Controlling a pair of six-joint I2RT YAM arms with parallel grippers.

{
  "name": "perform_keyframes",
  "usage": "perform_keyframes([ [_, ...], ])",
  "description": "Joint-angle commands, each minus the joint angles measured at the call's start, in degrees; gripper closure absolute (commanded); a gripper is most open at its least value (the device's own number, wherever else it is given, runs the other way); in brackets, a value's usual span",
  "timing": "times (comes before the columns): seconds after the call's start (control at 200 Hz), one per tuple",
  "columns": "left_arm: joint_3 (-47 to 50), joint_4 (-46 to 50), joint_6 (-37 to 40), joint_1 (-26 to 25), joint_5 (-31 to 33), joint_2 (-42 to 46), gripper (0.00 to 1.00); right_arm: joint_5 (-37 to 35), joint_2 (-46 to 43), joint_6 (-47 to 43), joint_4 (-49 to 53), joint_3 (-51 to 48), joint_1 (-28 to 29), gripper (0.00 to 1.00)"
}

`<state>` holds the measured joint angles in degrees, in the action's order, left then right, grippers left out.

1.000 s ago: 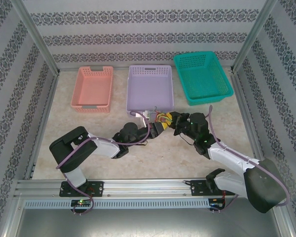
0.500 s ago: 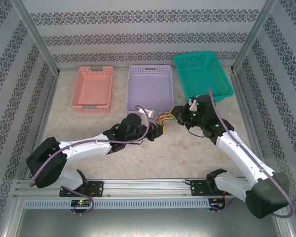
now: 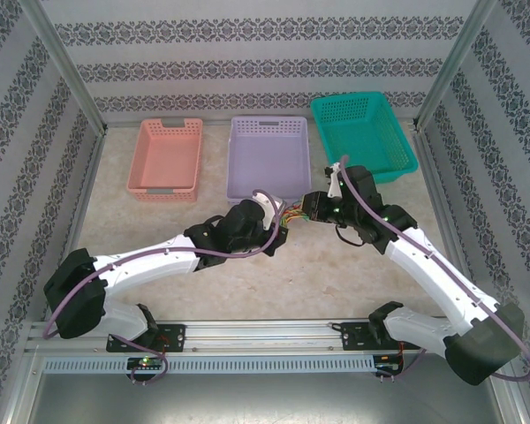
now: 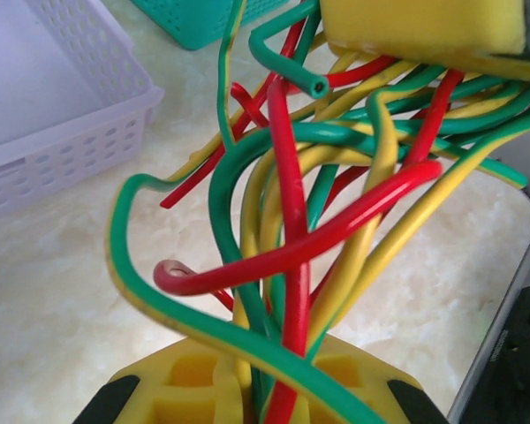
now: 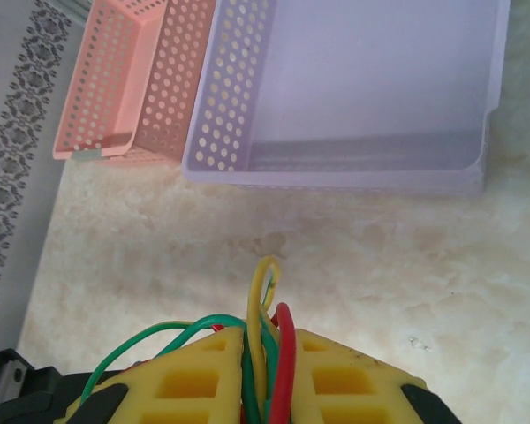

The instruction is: Untangle the cables

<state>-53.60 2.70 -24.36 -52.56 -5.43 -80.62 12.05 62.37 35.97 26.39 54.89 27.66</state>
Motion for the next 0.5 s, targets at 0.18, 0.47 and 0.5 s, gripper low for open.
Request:
perform_keyframes([
  [0.18, 10.3, 5.5, -20.9, 1.8, 0.9, 11.9, 0.54, -3.7, -8.7, 17.2, -20.2, -17.4, -10.8, 1.0],
  [0.47, 17.1, -6.6, -41.1, 1.8, 0.4, 25.5, 0.16, 4.8, -7.8, 21.6, -37.3, -24.9, -12.1, 1.0],
  [0.5, 16.4, -7.0, -41.6, 1.9, -0.4, 24.6, 0.15, 5.9, -7.6, 21.9, -38.7, -25.5, -12.0, 1.0],
])
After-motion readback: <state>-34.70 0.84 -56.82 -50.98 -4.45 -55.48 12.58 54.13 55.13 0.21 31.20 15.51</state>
